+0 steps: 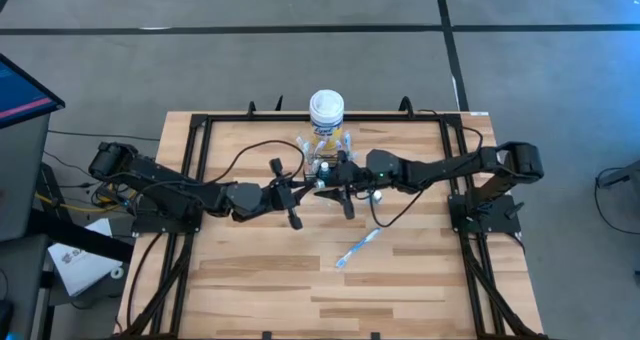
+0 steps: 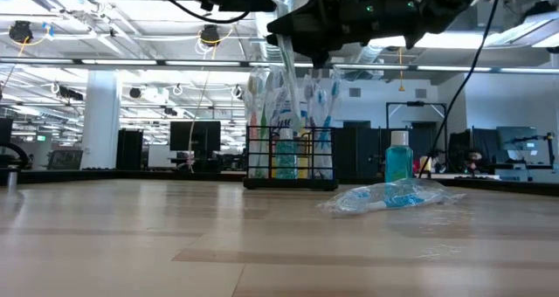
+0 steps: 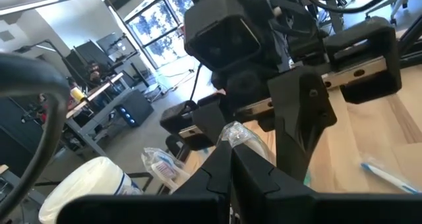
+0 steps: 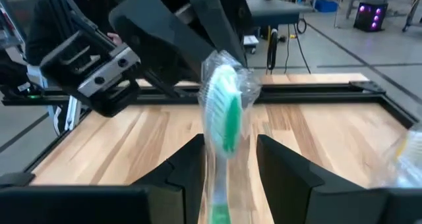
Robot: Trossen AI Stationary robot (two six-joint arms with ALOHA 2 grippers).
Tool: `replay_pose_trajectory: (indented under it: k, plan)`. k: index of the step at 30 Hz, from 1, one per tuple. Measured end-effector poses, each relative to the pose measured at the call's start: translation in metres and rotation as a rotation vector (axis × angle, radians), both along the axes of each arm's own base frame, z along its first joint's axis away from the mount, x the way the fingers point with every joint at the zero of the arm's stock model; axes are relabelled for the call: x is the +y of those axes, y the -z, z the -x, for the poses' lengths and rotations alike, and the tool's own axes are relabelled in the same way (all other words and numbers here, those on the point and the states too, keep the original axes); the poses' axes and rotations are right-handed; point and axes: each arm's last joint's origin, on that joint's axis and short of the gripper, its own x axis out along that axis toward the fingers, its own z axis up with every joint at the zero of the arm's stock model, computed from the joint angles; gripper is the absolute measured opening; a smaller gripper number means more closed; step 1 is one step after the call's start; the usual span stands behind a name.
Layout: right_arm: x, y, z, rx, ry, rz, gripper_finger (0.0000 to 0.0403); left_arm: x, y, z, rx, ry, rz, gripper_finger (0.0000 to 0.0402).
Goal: Pick & Place toothbrushing station
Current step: Put the green toothbrush into the black wire organizer
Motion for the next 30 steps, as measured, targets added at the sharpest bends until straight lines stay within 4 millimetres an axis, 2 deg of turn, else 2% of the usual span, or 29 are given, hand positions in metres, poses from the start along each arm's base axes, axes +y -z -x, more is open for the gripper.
replay_pose_trajectory:
  k: [6, 13, 18, 23, 30]
  plan:
    - [0.0, -0.0023, 0.0005, 0.028, 0.0, -0.001, 0.0123, 0.0, 0.0006, 0.0001, 0.006, 0.0, -0.001, 0.0]
    - [0.0, -0.0024, 0.0004, 0.03, 0.0, 0.0, 0.0094, 0.0, 0.0007, 0.0001, 0.007, 0.0, -0.001, 0.0]
    - [0.0, -0.0025, 0.0004, 0.03, 0.0, 0.0, 0.0062, 0.0, 0.0009, 0.0001, 0.009, 0.0, -0.002, 0.0]
    - [0.0, -0.0024, 0.0005, 0.029, -0.002, 0.004, 0.0011, 0.0, 0.0009, 0.0001, 0.009, 0.0, -0.003, 0.0002]
    - [0.0, -0.0026, 0.0005, 0.025, -0.003, 0.012, 0.0007, 0.0, 0.0009, 0.0001, 0.009, -0.001, -0.004, 0.0012]
